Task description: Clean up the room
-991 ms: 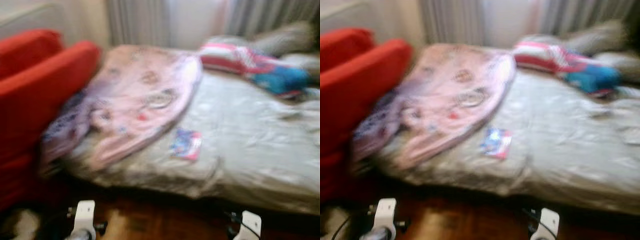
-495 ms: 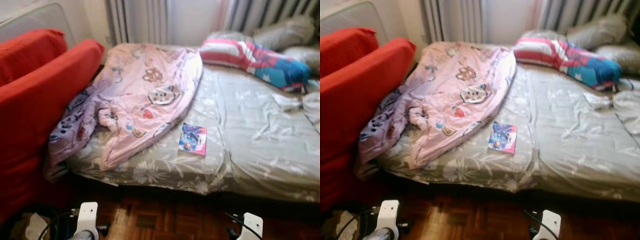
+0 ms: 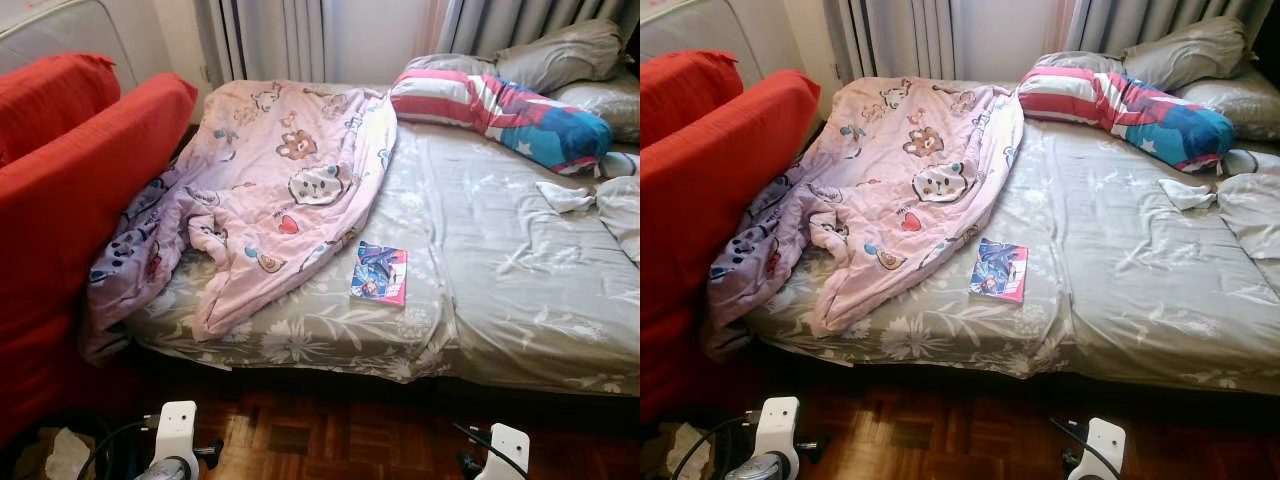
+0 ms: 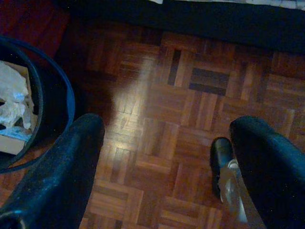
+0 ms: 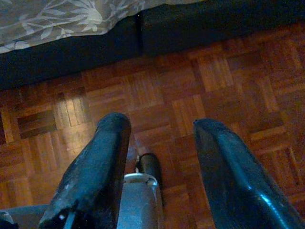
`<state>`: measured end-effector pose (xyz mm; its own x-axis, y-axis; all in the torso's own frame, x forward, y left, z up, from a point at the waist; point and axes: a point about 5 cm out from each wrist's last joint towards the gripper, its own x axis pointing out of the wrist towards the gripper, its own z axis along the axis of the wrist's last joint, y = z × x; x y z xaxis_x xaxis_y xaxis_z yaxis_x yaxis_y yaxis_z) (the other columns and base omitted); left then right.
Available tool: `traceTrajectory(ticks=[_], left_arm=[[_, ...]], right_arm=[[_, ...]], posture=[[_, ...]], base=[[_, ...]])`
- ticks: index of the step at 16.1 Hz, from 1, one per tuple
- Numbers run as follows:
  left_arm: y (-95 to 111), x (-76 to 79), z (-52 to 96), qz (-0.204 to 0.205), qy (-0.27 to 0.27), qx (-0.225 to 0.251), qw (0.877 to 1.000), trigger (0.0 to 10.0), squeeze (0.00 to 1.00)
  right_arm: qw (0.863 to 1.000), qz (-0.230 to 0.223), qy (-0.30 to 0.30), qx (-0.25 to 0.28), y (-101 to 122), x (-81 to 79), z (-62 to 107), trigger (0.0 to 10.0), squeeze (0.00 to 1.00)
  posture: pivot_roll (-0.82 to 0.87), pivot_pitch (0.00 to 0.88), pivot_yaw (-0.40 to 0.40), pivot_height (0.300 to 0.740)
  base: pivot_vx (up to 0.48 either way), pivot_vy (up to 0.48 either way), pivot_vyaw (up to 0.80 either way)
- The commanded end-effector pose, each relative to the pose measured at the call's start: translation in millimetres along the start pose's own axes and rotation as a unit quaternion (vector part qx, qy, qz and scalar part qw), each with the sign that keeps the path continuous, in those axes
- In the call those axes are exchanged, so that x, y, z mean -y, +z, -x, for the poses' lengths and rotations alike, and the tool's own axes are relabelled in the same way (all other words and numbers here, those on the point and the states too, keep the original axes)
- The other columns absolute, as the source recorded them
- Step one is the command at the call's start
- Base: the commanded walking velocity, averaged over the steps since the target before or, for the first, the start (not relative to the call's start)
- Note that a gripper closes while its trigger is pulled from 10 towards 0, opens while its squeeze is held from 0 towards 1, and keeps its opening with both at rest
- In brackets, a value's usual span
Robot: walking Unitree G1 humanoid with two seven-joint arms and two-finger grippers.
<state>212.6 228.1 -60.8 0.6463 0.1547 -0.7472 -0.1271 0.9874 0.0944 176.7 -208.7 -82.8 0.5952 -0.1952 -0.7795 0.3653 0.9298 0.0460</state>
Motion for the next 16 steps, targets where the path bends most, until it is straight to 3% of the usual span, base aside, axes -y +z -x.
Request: traceTrajectory(ticks=[1,3,16], left_arm=[[-3.5,-1.4,0.6,0.006,0.002,-0.006,1.000,10.0,0.00],[-3.4,-1.4,0.5,0.009,0.003,-0.007,1.000,10.0,0.00],[-2.6,-2.2,0.4,0.009,0.003,-0.007,1.000,10.0,0.00]], right_arm=[[1.000,0.004,0.008,0.014,4.1,-2.3,-0.4,10.0,0.00],[1.000,0.002,0.015,0.019,5.7,-3.7,-0.6,10.0,0.00],[0.999,-0.007,0.031,0.015,4.6,-9.7,-0.6,10.0,0.00]], posture=[[0.14,0.041,0.018,0.705],[0.14,0.040,0.016,0.705],[0.14,0.040,0.020,0.705]], base=[[0.251,0.000,0.44],[0.279,0.000,0.79],[0.341,0.000,0.00]])
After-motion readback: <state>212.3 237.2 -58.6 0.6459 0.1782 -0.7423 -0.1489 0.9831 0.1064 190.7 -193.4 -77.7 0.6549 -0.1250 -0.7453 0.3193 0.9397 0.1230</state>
